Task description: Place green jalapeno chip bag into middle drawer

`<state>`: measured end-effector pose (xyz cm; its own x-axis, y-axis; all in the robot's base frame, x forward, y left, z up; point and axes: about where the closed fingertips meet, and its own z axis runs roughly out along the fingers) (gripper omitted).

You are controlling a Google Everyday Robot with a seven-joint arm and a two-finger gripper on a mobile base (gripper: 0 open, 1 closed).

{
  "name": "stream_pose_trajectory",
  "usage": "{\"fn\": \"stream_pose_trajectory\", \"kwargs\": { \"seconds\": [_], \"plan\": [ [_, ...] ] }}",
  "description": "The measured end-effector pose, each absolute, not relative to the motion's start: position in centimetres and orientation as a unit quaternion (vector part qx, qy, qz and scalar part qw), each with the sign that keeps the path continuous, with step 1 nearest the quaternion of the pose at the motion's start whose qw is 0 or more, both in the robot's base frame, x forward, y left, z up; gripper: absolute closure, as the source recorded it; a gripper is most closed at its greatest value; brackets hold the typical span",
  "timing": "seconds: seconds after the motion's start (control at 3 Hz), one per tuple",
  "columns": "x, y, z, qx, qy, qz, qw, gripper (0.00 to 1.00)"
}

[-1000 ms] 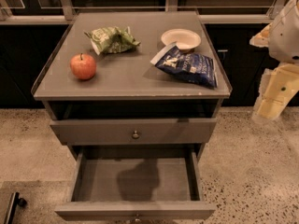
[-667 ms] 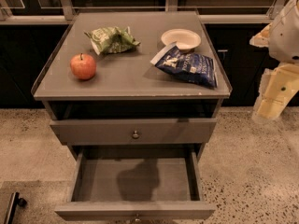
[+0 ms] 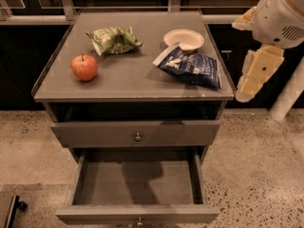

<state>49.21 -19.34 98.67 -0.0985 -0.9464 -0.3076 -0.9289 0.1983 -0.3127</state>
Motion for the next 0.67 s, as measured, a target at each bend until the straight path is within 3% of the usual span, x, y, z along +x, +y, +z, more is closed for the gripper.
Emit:
{"fn": "stream_pose_trajectory", "kwargs": {
  "seconds": [0.67],
  "plan": [
    [58.6,-13.7,97.7,-0.674,0.69,0.024,0.262,0.0]
  ]
}}
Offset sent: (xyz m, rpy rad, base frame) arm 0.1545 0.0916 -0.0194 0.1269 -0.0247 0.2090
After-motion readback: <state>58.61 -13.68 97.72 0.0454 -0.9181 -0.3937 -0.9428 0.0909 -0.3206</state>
